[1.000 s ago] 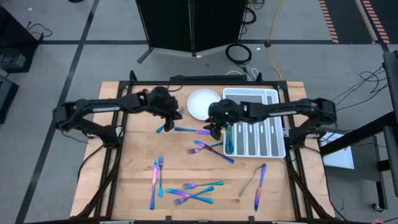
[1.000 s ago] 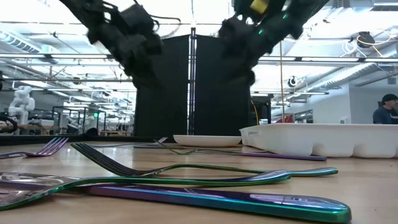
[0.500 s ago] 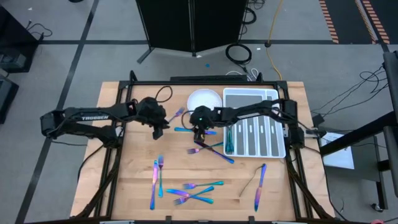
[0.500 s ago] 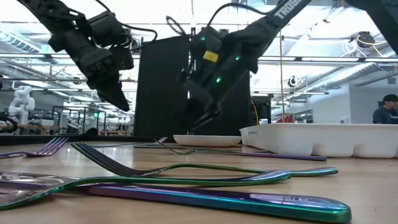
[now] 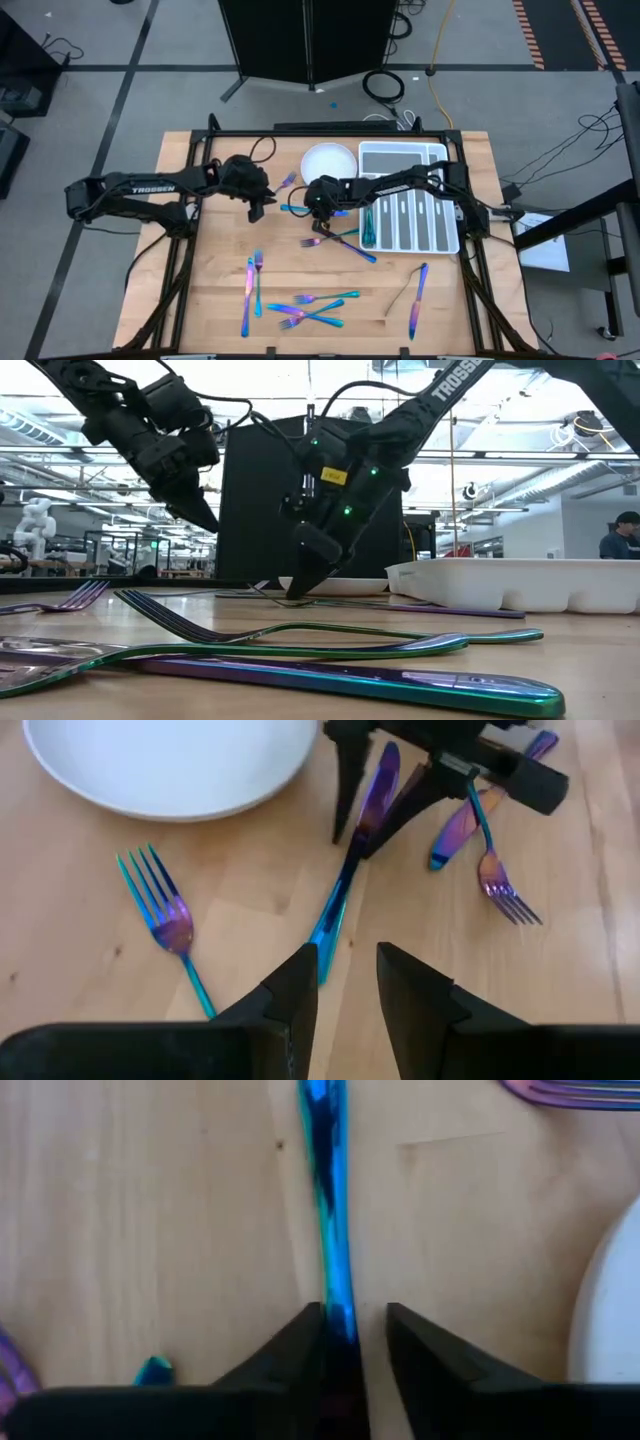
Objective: Sort silverware
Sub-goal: Put the purple table knife on the white silverware tray
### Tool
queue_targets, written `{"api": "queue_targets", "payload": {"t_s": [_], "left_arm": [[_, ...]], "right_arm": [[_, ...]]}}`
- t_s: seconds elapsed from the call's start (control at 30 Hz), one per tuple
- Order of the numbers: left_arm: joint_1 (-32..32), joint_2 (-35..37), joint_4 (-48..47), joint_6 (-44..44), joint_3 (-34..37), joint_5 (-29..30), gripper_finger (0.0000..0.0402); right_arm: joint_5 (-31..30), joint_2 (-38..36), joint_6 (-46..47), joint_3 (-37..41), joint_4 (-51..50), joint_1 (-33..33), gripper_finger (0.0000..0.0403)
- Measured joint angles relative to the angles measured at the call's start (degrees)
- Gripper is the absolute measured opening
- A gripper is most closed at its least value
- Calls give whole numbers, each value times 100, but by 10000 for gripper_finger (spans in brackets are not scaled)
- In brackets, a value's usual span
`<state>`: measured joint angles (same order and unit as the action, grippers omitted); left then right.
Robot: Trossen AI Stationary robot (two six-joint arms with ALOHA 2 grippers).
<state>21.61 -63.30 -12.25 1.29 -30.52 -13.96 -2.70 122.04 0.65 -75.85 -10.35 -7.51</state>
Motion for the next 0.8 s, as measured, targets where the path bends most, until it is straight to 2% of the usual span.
{"api": "queue_targets", "payload": {"t_s": [0.1, 0.17, 0.3, 0.47, 0.67, 0.8], "left_arm": [[0, -175, 37, 292, 9, -1, 105], [0, -348, 351, 408, 143, -15, 105], [0, -770, 1335, 438, 457, -111, 105], [-53, -1281, 2304, 954, 564, -136, 105], [-251, -1919, 2895, 1445, 568, -315, 105], [-348, -2279, 3197, 1580, 568, -190, 105]], "right_arm": [[110, 6, -117, 0, -79, 30, 32], [263, 5, -141, 0, -91, 32, 13], [309, 11, 16, 11, -174, 66, 14], [452, 16, 148, 20, -135, 59, 2], [494, 16, 221, 27, -117, 1, 0], [666, -18, 319, 28, -111, -71, 0]]}}
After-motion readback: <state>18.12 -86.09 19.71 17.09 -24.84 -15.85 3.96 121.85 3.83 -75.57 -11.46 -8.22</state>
